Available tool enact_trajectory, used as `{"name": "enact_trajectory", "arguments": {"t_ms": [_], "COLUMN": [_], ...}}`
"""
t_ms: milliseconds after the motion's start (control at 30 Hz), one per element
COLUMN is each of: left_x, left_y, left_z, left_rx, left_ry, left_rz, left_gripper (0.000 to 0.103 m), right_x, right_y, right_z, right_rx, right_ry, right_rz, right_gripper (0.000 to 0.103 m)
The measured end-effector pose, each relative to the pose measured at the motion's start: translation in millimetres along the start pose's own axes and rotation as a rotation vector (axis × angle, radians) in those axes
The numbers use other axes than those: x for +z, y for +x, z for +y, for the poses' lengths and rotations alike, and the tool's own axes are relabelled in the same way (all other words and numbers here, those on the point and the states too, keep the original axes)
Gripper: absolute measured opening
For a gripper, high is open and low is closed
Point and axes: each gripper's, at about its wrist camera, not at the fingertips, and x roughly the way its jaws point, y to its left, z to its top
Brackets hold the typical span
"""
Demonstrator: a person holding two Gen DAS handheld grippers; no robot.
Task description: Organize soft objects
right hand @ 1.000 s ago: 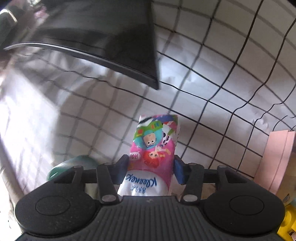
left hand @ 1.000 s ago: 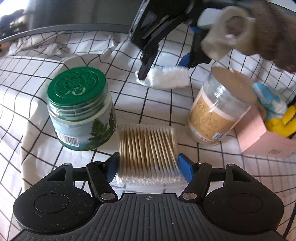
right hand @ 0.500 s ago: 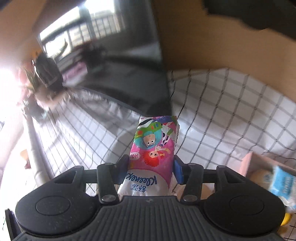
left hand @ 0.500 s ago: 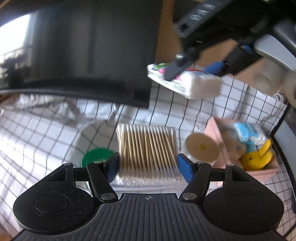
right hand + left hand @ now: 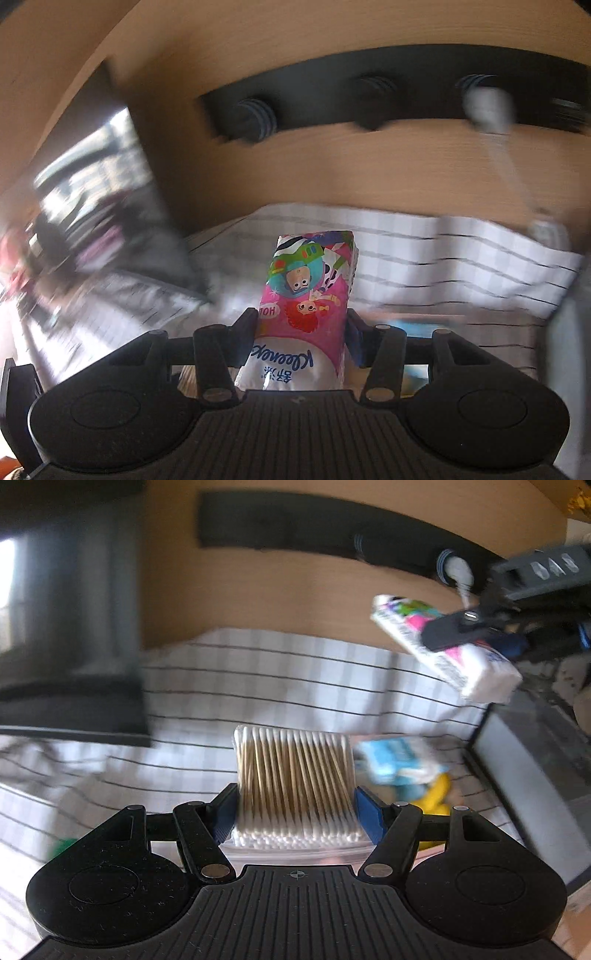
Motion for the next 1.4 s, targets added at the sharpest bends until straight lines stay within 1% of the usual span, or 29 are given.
{"name": "enact_trajectory", "arguments": {"t_ms": [67, 133, 233, 333, 367, 400, 433, 467, 500, 533, 567, 633, 700, 800, 867, 933, 967, 1000, 1033, 1100, 1167, 1200, 1267, 1333, 1400], "left_x": [0, 0, 1, -3, -5, -8, -10, -13, -15, -16, -17, -18, -20, -21, -21, -21, -21, -23, -24, -27, -31, -33, -38, -41, -46], "left_y": [17, 36, 66, 95, 107, 121, 138, 152, 159, 155, 152, 147, 139, 125, 118, 113, 111, 107, 104, 98, 88, 83, 68, 54, 40], "left_z": [-12, -24, -38, -45, -45, -44, -44, -43, -43, -48, -52, -60, -60, -58, -57, -56, -53, -50, -48, -40, -32, -28, -20, -12, -4], "left_rx": [-0.046, -0.086, -0.122, -0.148, -0.166, -0.199, -0.236, -0.254, -0.256, -0.236, -0.213, -0.167, -0.149, -0.146, -0.14, -0.126, -0.118, -0.111, -0.108, -0.107, -0.099, -0.099, -0.115, -0.135, -0.156], "left_ry": [-0.02, -0.043, -0.063, -0.044, -0.039, -0.043, -0.06, -0.077, -0.075, -0.025, 0.025, 0.112, 0.138, 0.155, 0.175, 0.182, 0.181, 0.178, 0.169, 0.13, 0.093, 0.081, 0.063, 0.056, 0.061], "left_rz": [0.023, 0.055, 0.082, 0.085, 0.102, 0.149, 0.238, 0.317, 0.341, 0.281, 0.237, 0.177, 0.137, 0.076, 0.06, 0.065, 0.069, 0.071, 0.068, 0.067, 0.071, 0.066, 0.041, 0.017, -0.003], "left_gripper": [0.072, 0.072, 0.072, 0.073, 0.073, 0.073, 0.074, 0.073, 0.075, 0.074, 0.074, 0.073, 0.072, 0.072, 0.072, 0.071, 0.068, 0.062, 0.058, 0.054, 0.053, 0.053, 0.053, 0.053, 0.053], "right_x": [-10, -20, -32, -38, -37, -37, -36, -36, -34, -32, -31, -29, -28, -30, -33, -39, -41, -43, -44, -45, -46, -46, -46, -46, -48], "right_y": [-7, -7, -1, 12, 17, 23, 30, 34, 40, 46, 52, 66, 85, 117, 140, 166, 175, 181, 187, 192, 193, 191, 182, 165, 146], "right_z": [-23, -43, -65, -81, -84, -85, -87, -88, -88, -88, -87, -88, -84, -79, -78, -78, -78, -77, -73, -63, -54, -50, -47, -46, -41], "right_rx": [-0.066, -0.113, -0.113, -0.092, -0.083, -0.071, -0.059, -0.05, -0.041, -0.035, -0.028, -0.015, 0.002, 0.023, 0.014, -0.001, 0.009, 0.031, 0.053, 0.078, 0.072, 0.068, 0.048, 0.035, 0.008], "right_ry": [0.026, 0.04, 0.075, 0.114, 0.123, 0.133, 0.14, 0.146, 0.156, 0.167, 0.18, 0.197, 0.2, 0.201, 0.201, 0.202, 0.211, 0.225, 0.23, 0.217, 0.207, 0.209, 0.228, 0.25, 0.244], "right_rz": [-0.038, -0.043, -0.016, 0.009, 0.018, 0.026, 0.031, 0.033, 0.036, 0.039, 0.045, 0.067, 0.104, 0.166, 0.214, 0.282, 0.308, 0.333, 0.353, 0.374, 0.378, 0.374, 0.358, 0.304, 0.244], "right_gripper": [0.049, 0.049, 0.049, 0.049, 0.049, 0.049, 0.049, 0.049, 0.049, 0.049, 0.049, 0.049, 0.049, 0.049, 0.05, 0.049, 0.049, 0.049, 0.049, 0.049, 0.051, 0.053, 0.069, 0.072, 0.072]}}
